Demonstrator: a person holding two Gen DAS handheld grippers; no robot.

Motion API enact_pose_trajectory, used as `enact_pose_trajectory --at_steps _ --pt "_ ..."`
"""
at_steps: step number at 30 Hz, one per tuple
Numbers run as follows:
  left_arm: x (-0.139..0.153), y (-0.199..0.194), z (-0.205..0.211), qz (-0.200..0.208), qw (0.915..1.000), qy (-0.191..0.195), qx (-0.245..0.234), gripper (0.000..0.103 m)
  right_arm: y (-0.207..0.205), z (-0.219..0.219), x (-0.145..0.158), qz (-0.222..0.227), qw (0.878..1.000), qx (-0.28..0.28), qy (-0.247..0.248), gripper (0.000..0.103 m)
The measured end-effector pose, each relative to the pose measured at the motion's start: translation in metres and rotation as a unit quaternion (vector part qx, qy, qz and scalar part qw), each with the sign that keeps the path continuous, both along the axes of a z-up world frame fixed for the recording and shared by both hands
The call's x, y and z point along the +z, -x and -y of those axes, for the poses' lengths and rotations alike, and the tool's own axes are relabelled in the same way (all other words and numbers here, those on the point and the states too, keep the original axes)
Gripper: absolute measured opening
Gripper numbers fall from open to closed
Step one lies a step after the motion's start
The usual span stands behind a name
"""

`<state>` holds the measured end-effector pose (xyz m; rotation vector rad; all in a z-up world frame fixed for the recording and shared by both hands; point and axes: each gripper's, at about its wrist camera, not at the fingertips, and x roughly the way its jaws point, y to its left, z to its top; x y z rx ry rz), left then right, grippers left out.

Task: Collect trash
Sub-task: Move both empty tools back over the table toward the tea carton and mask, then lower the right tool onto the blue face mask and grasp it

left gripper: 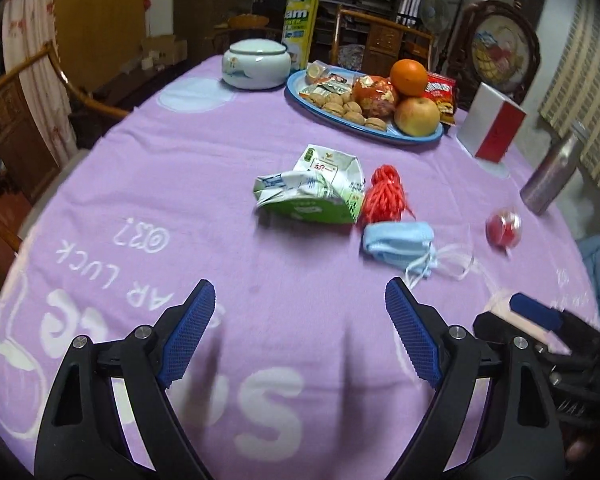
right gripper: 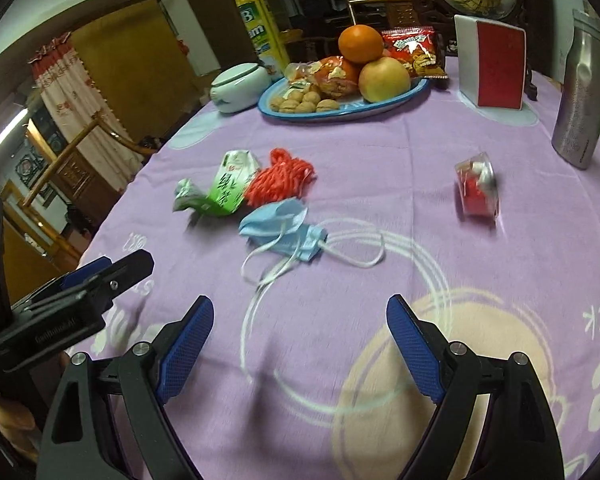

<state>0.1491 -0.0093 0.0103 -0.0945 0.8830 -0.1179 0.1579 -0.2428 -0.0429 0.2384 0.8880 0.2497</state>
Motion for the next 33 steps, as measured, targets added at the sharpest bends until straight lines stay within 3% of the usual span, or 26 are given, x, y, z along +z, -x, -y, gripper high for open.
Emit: enact_pose_trajectory --at_steps 5,9,12,16,19,22,26,33 --pt "-0.018 -0.014 -0.006 0.013 0.9993 -0.025 0.024 0.084 -0.024 -0.007 -0.008 0.0 1.0 -0.012 0.02 0.087" --pt "-0.02 -0.018 -0.018 0.003 0.9999 0.004 0.016 0.084 -0.045 -0.019 -0.014 -0.002 0.999 -0.004 0.042 0.087" --pt "-0.021 -0.02 -0.026 0.002 0.9995 0.0 0.032 0.084 -0.059 -0.031 -0.021 -0.008 0.999 0.003 0.053 0.087" --pt "-0.027 -0.025 -0.034 -0.02 0.9987 0.023 0.042 0.084 -0.072 -0.049 -0.026 -0.006 0.997 0.014 0.071 0.086" --pt "-0.028 -0.024 -0.035 -0.021 0.9985 0.021 0.047 0.084 -0.081 -0.055 -0.028 -0.005 0.997 0.019 0.07 0.081" --pt "-0.029 -0.025 -0.036 -0.024 0.9983 0.02 0.048 0.084 -0.088 -0.061 -0.03 -0.007 0.997 0.026 0.077 0.062" --pt "-0.031 -0.027 -0.036 -0.029 0.9982 0.022 0.046 0.084 -0.085 -0.056 -0.026 -0.005 0.997 0.026 0.073 0.004" --pt "-0.033 -0.028 -0.032 -0.029 0.9984 0.017 0.045 0.084 -0.05 -0.023 -0.013 0.003 1.0 0.005 0.006 0.004"
